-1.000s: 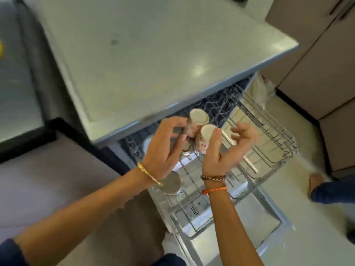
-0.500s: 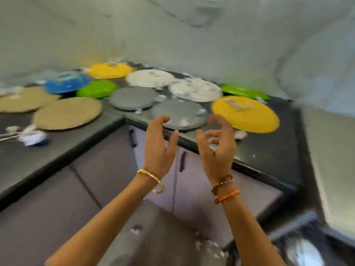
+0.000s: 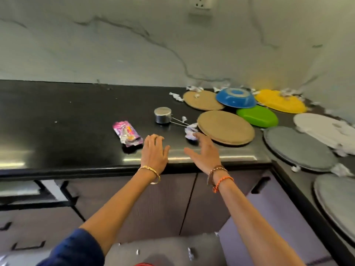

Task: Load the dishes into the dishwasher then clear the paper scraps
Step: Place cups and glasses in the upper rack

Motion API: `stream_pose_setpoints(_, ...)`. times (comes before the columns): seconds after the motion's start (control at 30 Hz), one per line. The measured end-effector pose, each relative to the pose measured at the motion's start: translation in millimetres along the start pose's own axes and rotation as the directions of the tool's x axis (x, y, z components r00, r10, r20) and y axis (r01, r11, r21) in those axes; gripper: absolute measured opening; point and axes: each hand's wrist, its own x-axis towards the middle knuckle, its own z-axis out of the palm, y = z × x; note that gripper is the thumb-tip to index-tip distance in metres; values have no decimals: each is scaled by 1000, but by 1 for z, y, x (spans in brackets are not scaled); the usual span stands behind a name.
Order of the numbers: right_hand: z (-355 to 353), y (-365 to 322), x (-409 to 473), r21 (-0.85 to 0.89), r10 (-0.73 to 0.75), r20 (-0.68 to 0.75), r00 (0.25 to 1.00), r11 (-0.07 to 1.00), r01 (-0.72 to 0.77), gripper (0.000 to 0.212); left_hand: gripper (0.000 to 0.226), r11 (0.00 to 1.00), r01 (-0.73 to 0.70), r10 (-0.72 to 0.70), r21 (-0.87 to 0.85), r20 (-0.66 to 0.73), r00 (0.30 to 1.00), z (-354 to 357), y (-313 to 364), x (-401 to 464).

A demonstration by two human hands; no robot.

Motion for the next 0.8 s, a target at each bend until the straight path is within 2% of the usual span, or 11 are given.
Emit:
stream_pose_setpoints(0.07,17,6,34,-78,17,79,997,997,-11,60,43,996,55,-58,76,47,997,10,-9,11)
stream_pose_setpoints(0.13,29,11,66,-166,57,101,993,985,-40,65,43,985,105,-116,134,74,991,16,-11,19)
stream_pose_setpoints(0.3,42,17,128,-362,27,35,999,932,-12,61,47,973,61,-77,223,66,995,14,-11,21)
stream_pose_setpoints(0.37,55,21,157,-486,40,109,993,874,18,60,49,969,105,-129,222,94,987,17,-15,24)
stream_pose_setpoints(0.5,56,21,175,-691,85,153,985,722,45,58,50,971,87,-110,222,93,990,15,-8,21)
stream_pose_setpoints(0.67,67,21,185,-769,8,199,980,621,151,49,52,962,123,-161,245,139,977,19,-14,21)
stream_pose_setpoints(0.73,68,19,186,-768,-37,160,986,623,148,48,52,963,119,-156,240,142,977,19,-13,21)
stream_pose_setpoints(0.8,68,16,186,-744,-98,120,988,650,155,39,52,965,123,-159,233,140,977,18,-14,21)
